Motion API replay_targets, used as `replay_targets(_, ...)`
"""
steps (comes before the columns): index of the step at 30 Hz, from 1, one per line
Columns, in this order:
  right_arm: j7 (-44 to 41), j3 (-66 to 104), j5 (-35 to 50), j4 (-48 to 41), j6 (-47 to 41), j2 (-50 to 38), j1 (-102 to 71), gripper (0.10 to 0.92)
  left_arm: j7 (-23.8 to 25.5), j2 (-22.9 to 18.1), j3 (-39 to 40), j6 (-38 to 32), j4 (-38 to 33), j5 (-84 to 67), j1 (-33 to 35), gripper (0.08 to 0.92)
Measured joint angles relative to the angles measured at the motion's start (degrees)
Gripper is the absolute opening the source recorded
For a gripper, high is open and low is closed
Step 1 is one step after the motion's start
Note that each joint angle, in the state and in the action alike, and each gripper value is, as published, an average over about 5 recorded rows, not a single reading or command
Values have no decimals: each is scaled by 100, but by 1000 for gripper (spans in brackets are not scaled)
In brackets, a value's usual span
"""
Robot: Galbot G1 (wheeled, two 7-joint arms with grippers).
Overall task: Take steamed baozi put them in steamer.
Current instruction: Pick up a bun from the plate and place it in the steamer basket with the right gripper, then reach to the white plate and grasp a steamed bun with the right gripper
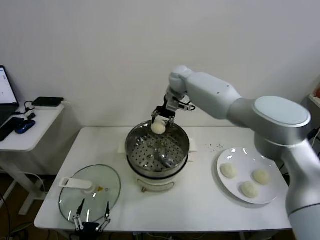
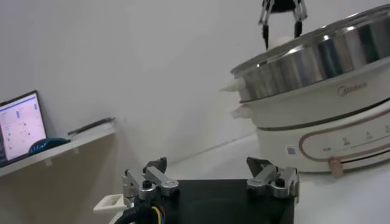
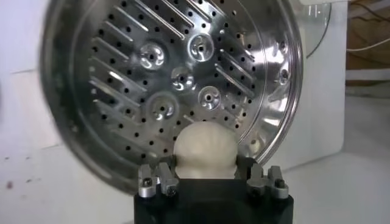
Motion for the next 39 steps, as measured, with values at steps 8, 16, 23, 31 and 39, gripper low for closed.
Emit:
replay_targets(8,-16,236,-274,-519,44,309,-347,662,12,-24,-1,35,18,-18,-61,823)
replay_targets(16,-49,348,-334,-850,43,544,-535,660,13,-53,3,53,21,-24,-86,823)
replay_targets(23,-101,355,-271,-955,41,592,-552,765,20,-72,12,86,10,-27,-89,823)
replay_targets(31,-156,157,118,-831,41,464,-418,822,30,-73,1,113,-36,-30,-52,823)
replay_targets(39,-93,-782,1460,61,40,-145,319,823,44,-45,-12,158,-81,-42,-10,823)
